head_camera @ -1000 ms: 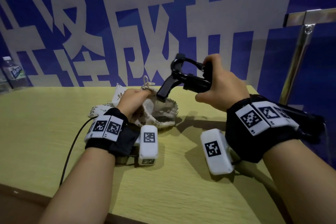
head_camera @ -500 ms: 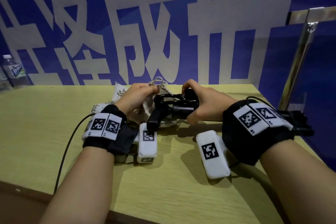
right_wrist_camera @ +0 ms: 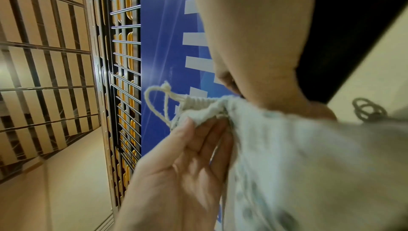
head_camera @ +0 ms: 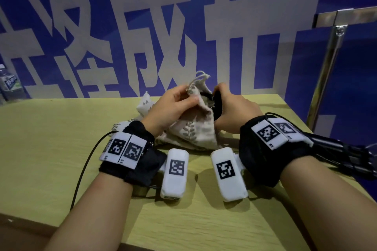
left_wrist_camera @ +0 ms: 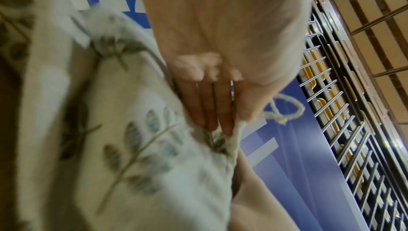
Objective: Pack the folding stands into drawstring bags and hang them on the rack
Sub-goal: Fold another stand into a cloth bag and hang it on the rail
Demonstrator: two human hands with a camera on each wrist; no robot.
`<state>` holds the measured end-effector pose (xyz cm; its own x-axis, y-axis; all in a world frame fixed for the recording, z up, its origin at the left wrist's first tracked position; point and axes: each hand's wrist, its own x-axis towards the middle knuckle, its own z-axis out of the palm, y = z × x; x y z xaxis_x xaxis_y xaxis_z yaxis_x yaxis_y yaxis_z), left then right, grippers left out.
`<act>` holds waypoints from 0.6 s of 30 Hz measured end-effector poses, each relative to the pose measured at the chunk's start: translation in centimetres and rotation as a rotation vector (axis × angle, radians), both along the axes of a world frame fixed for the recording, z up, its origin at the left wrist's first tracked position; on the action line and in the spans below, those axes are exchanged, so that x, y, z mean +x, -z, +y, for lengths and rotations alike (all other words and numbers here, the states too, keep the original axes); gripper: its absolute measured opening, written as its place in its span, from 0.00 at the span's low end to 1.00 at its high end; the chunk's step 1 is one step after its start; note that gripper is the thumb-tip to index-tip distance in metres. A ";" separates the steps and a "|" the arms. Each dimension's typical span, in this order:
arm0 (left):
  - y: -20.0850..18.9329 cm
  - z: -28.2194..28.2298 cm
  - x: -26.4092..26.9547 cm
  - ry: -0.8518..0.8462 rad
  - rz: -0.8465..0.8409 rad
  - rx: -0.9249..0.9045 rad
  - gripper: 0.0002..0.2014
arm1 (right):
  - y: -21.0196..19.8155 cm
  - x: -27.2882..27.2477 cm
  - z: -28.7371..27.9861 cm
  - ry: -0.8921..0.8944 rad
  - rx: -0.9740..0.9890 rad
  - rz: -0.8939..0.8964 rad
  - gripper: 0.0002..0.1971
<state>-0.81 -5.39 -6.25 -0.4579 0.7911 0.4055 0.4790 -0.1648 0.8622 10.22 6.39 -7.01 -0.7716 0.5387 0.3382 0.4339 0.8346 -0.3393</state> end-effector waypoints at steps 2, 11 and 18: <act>0.2 0.2 -0.1 -0.015 -0.023 0.084 0.12 | 0.5 -0.4 -0.2 -0.091 -0.005 -0.033 0.26; 0.6 0.7 0.1 0.072 0.083 0.055 0.13 | 1.2 -1.3 -1.5 -0.328 -0.217 -0.175 0.20; 2.3 0.8 -2.3 -0.080 0.310 -0.398 0.07 | 1.2 -1.0 -1.3 -0.346 -0.377 -0.130 0.32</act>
